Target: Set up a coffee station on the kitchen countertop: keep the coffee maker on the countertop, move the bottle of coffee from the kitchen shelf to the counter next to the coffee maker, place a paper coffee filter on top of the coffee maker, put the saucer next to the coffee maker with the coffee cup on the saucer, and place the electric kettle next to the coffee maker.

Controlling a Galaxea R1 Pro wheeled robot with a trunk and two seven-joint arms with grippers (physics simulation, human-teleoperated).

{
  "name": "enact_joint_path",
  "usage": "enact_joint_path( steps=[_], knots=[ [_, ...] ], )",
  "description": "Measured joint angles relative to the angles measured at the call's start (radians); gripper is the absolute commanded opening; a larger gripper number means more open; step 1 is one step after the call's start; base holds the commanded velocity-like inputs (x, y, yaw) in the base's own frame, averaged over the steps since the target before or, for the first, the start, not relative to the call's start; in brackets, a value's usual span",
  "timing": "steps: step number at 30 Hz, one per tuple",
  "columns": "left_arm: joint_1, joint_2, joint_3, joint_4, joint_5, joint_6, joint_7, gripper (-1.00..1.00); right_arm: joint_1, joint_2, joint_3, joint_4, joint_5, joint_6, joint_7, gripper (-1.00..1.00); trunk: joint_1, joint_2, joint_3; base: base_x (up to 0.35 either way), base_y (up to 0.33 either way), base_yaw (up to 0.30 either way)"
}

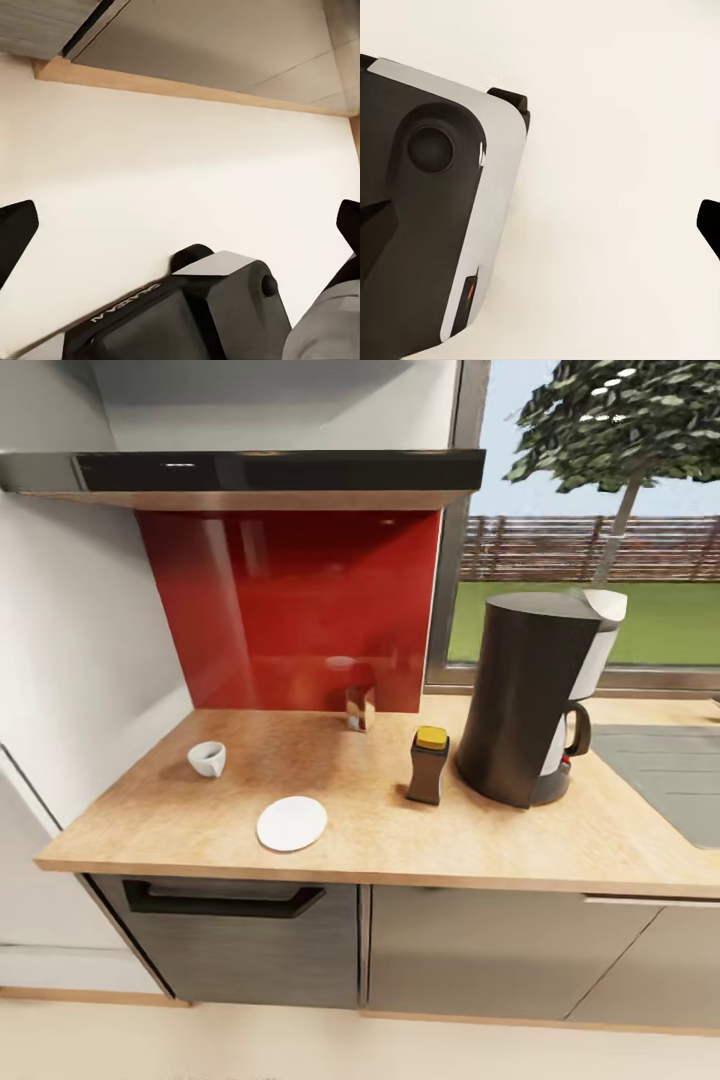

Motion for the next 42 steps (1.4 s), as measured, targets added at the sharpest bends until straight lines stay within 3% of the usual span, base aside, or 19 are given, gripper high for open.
enact_joint_path(
  steps=[18, 20, 21, 26, 29, 30, 33, 34, 38, 39, 42],
  knots=[
    [0.0, 0.0, 0.003, -0.001, 0.0, 0.001, 0.0, 1.0, 0.0, 0.003, 0.004, -0.001, 0.002, 0.002, 0.007, 1.0, 0.0, 0.0, -0.001, 0.035, 0.098, 0.082],
    [0.0, 0.0, 0.017, -0.004, 0.0, 0.002, 0.0, 1.0, -0.003, 0.004, 0.002, -0.002, 0.0, 0.003, 0.007, 1.0, 0.0, 0.0, -0.001, 0.002, 0.006, 0.0],
    [-0.001, 0.001, 0.101, -0.012, 0.001, 0.008, -0.007, 1.0, -0.062, 0.005, 0.001, -0.003, -0.002, 0.008, 0.009, 1.0, 0.0, 0.0, -0.001, 0.001, 0.001, 0.0],
    [-0.001, 0.002, 0.129, -0.065, 0.002, 0.03, -0.01, 1.0, -0.151, 0.024, -0.002, -0.005, -0.005, 0.011, 0.047, 1.0, 0.0, 0.0, -0.001, 0.0, 0.0, 0.0],
    [0.0, 0.002, 0.139, -0.133, 0.002, 0.072, -0.011, 1.0, -0.193, 0.046, -0.002, -0.018, -0.005, 0.014, 0.143, 1.0, 0.0, 0.0, -0.001, 0.0, 0.0, 0.0],
    [-0.001, 0.003, 0.141, -0.173, 0.002, 0.102, -0.011, 1.0, -0.206, 0.052, -0.003, -0.036, -0.006, 0.022, 0.22, 1.0, 0.0, 0.0, -0.001, 0.0, 0.0, 0.0],
    [0.0, 0.005, 0.142, -0.246, 0.0, 0.169, -0.011, 1.0, -0.221, 0.058, -0.002, -0.085, -0.006, 0.066, 0.365, 1.0, 0.0, 0.0, -0.001, 0.0, 0.0, 0.0],
    [-0.001, 0.007, 0.143, -0.299, 0.0, 0.222, -0.011, 1.0, -0.226, 0.06, -0.003, -0.135, -0.006, 0.118, 0.466, 1.0, 0.0, 0.0, -0.001, 0.0, 0.0, 0.0],
    [0.0, 0.016, 0.143, -0.405, -0.001, 0.329, -0.025, 1.0, -0.232, 0.062, -0.004, -0.271, -0.006, 0.245, 0.642, 1.0, 0.0, 0.0, -0.001, 0.0, 0.0, 0.0],
    [-0.001, 0.02, 0.143, -0.449, 0.0, 0.366, -0.033, 1.0, -0.234, 0.062, -0.005, -0.341, -0.006, 0.294, 0.701, 1.0, 0.0, 0.0, -0.001, 0.0, 0.0, 0.0],
    [0.0, 0.022, 0.143, -0.512, 0.0, 0.409, -0.041, 1.0, -0.234, 0.063, -0.005, -0.439, -0.011, 0.361, 0.756, 1.0, 0.0, 0.0, -0.001, 0.0, 0.0, 0.0]
  ],
)
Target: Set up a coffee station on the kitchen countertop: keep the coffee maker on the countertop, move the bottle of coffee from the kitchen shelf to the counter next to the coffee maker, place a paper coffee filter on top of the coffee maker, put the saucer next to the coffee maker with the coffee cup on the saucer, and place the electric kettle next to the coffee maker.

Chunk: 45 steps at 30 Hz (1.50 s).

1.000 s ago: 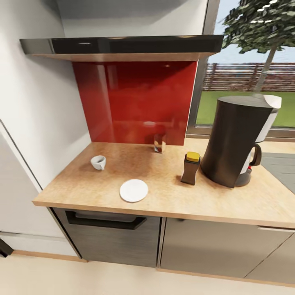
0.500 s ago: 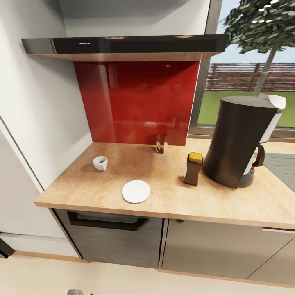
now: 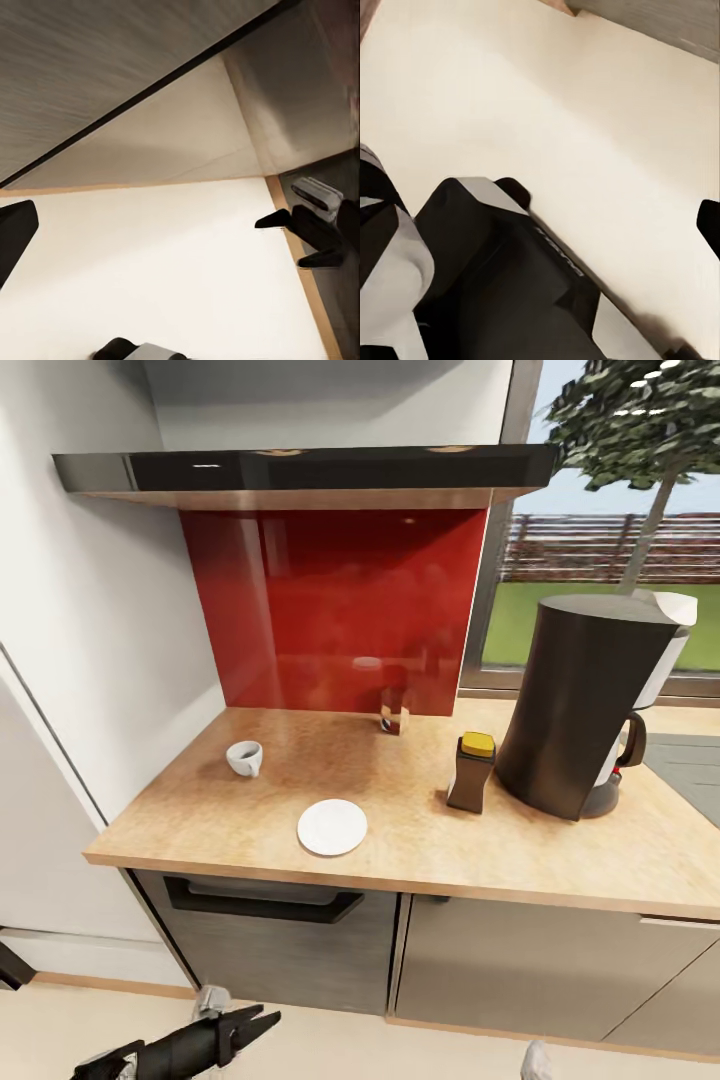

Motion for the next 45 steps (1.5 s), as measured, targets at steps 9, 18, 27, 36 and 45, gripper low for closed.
enact_joint_path(
  steps=[9, 18, 27, 36, 45],
  knots=[
    [0.0, 0.003, -0.001, -0.231, 0.002, 0.2, -0.019, 1.0, 0.003, 0.0, 0.0, -0.311, -0.131, 0.227, 0.057, 1.0, 0.0, 0.0, 0.0, 0.0, 0.0, 0.0],
    [0.0, 0.003, 0.015, -0.395, 0.004, 0.346, -0.197, 1.0, 0.009, -0.001, -0.005, -0.636, -0.156, 0.479, 0.175, 1.0, 0.0, 0.0, 0.0, 0.0, 0.0, 0.0],
    [0.0, 0.001, 0.13, -0.646, 0.006, 0.561, -0.244, 1.0, 0.009, -0.002, -0.059, -0.857, -0.157, 0.709, 0.19, 1.0, 0.0, 0.0, 0.0, 0.0, 0.0, 0.0],
    [0.0, -0.008, 0.227, -0.768, 0.01, 0.712, -0.243, 1.0, -0.014, -0.002, -0.1, -0.943, -0.158, 0.858, 0.19, 1.0, 0.0, 0.0, 0.0, 0.0, 0.0, 0.0],
    [-0.051, -0.04, 0.257, -0.745, 0.009, 0.745, -0.202, 1.0, -0.235, 0.061, -0.098, -0.949, -0.151, 0.956, 0.163, 1.0, 0.0, 0.0, 0.0, 0.0, 0.0, 0.0]
  ],
)
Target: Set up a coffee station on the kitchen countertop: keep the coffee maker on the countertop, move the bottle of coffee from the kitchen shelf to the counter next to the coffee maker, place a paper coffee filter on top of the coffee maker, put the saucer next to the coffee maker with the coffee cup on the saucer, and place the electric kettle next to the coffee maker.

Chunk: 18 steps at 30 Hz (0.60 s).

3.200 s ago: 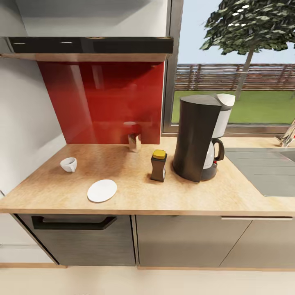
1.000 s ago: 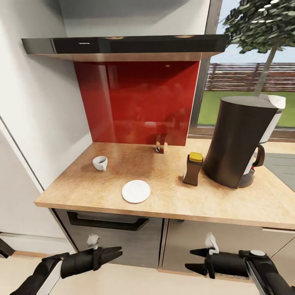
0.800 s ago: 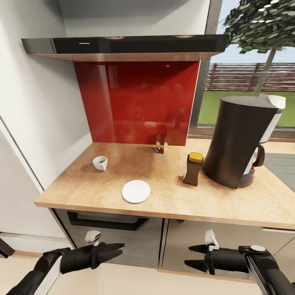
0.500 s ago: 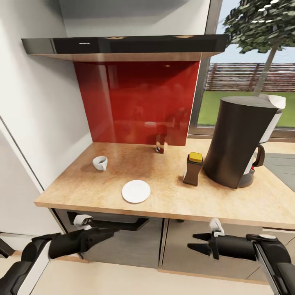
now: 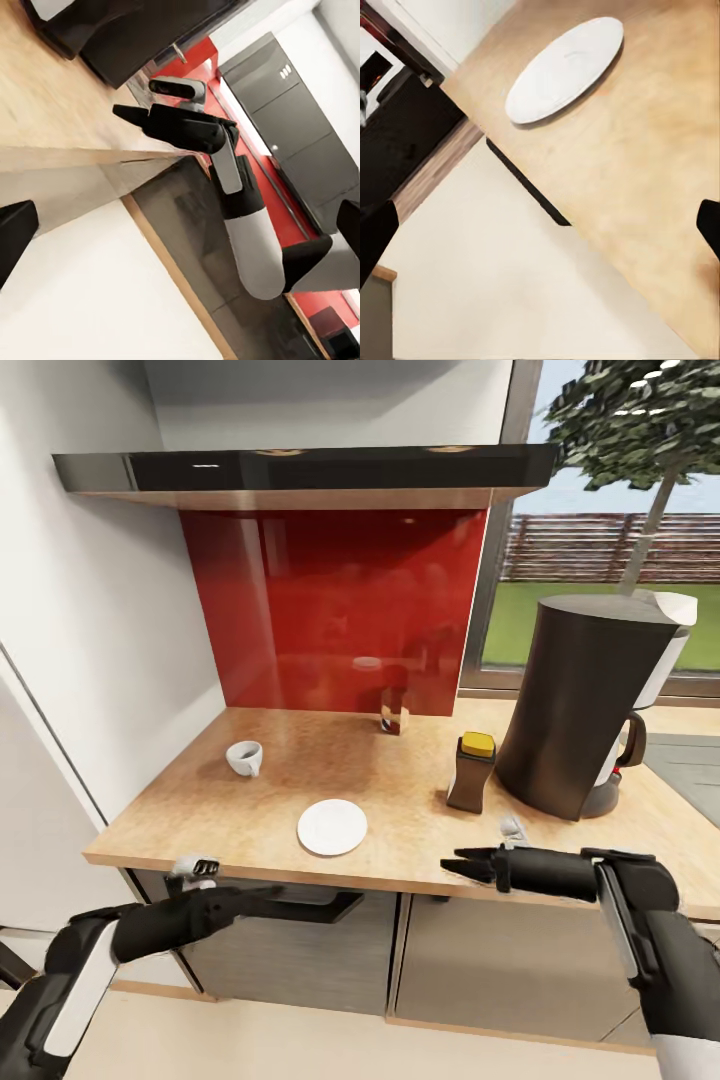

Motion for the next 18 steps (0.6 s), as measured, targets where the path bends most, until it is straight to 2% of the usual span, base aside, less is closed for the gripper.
enact_joint_path(
  steps=[1, 2, 3, 6, 8, 9, 10, 14, 15, 18],
  knots=[
    [-0.027, -0.012, 0.001, 0.035, 0.0, 0.0, 0.021, 1.0, -0.022, 0.023, 0.001, 0.004, 0.001, 0.002, -0.028, 1.0, 0.0, 0.0, 0.0, 0.0, 0.0, 0.0],
    [-0.073, -0.04, 0.008, 0.089, 0.003, 0.001, 0.053, 1.0, -0.053, 0.061, 0.001, 0.009, 0.002, 0.004, -0.088, 1.0, 0.0, 0.0, 0.0, 0.0, 0.0, 0.0],
    [-0.109, -0.056, 0.016, 0.12, 0.005, 0.002, 0.076, 1.0, -0.071, 0.091, 0.004, 0.013, 0.003, 0.005, -0.142, 1.0, 0.0, 0.0, 0.0, 0.0, 0.0, 0.0],
    [-0.16, -0.069, 0.024, 0.168, 0.007, 0.003, 0.115, 1.0, -0.098, 0.14, 0.013, 0.033, 0.004, 0.006, -0.232, 1.0, 0.0, 0.0, 0.0, 0.0, 0.0, 0.0],
    [-0.222, -0.078, 0.03, 0.234, 0.009, 0.003, 0.154, 1.0, -0.137, 0.195, 0.023, 0.082, 0.003, 0.005, -0.347, 1.0, 0.0, 0.0, 0.0, 0.0, 0.0, 0.0],
    [-0.239, -0.079, 0.031, 0.25, 0.009, 0.003, 0.16, 1.0, -0.148, 0.207, 0.024, 0.096, 0.003, 0.004, -0.373, 1.0, 0.0, 0.0, 0.0, 0.0, 0.0, 0.0],
    [-0.28, -0.082, 0.032, 0.29, 0.011, 0.003, 0.171, 1.0, -0.179, 0.228, 0.026, 0.134, 0.001, 0.004, -0.433, 1.0, 0.0, 0.0, 0.0, 0.0, 0.0, 0.0],
    [-0.318, -0.083, 0.033, 0.332, 0.01, 0.002, 0.178, 1.0, -0.216, 0.243, 0.028, 0.199, 0.0, 0.002, -0.491, 1.0, 0.0, 0.0, 0.0, 0.0, 0.0, 0.0],
    [-0.331, -0.083, 0.034, 0.351, 0.01, 0.002, 0.181, 1.0, -0.232, 0.247, 0.028, 0.248, 0.0, 0.0, -0.528, 1.0, 0.0, 0.0, 0.0, 0.0, 0.0, 0.0],
    [-0.34, -0.083, 0.035, 0.374, 0.01, 0.001, 0.195, 1.0, -0.254, 0.255, 0.028, 0.316, -0.006, -0.002, -0.587, 1.0, 0.0, 0.0, 0.0, 0.0, 0.0, 0.0]
  ],
)
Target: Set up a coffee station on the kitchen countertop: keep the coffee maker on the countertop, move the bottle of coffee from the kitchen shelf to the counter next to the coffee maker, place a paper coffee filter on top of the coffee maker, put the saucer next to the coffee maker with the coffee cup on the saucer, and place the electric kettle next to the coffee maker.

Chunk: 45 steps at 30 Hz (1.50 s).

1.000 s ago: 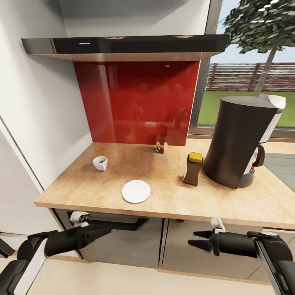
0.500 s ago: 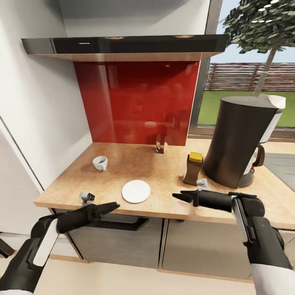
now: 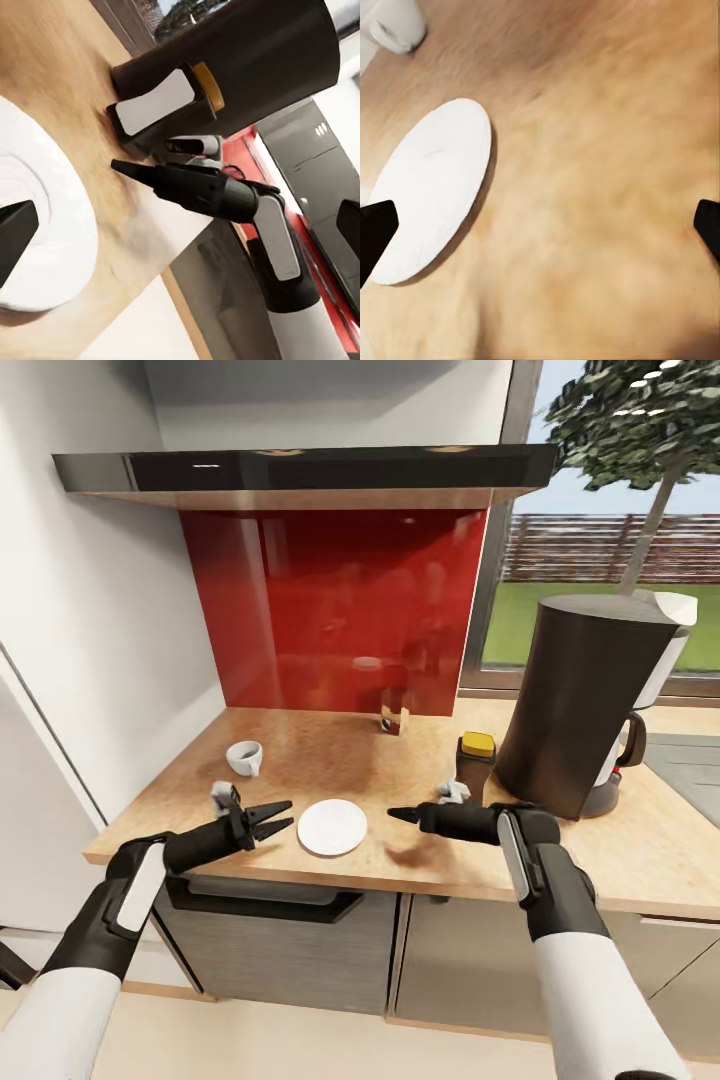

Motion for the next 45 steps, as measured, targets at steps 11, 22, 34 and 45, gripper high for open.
enact_joint_path(
  steps=[11, 22, 34, 45],
  knots=[
    [-0.012, -0.005, 0.06, 0.093, 0.01, 0.006, 0.085, 1.0, -0.044, 0.051, -0.003, 0.063, -0.036, -0.011, -0.141, 1.0, 0.0, 0.0, 0.0, 0.0, 0.0, 0.0],
    [-0.032, -0.039, 0.06, 0.085, 0.015, 0.006, 0.087, 1.0, -0.06, 0.097, -0.004, 0.044, -0.082, -0.016, -0.136, 1.0, 0.0, 0.0, 0.0, 0.0, 0.0, 0.0],
    [-0.038, -0.044, 0.06, 0.088, 0.016, 0.008, 0.088, 1.0, -0.066, 0.099, -0.005, 0.044, -0.083, -0.008, -0.141, 1.0, 0.0, 0.0, 0.0, 0.0, 0.0, 0.0],
    [-0.098, -0.077, 0.06, 0.103, 0.017, 0.017, 0.176, 1.0, -0.131, 0.104, 0.007, 0.05, -0.941, 0.009, -0.821, 1.0, 0.0, 0.0, 0.0, 0.0, 0.0, 0.0]
  ],
)
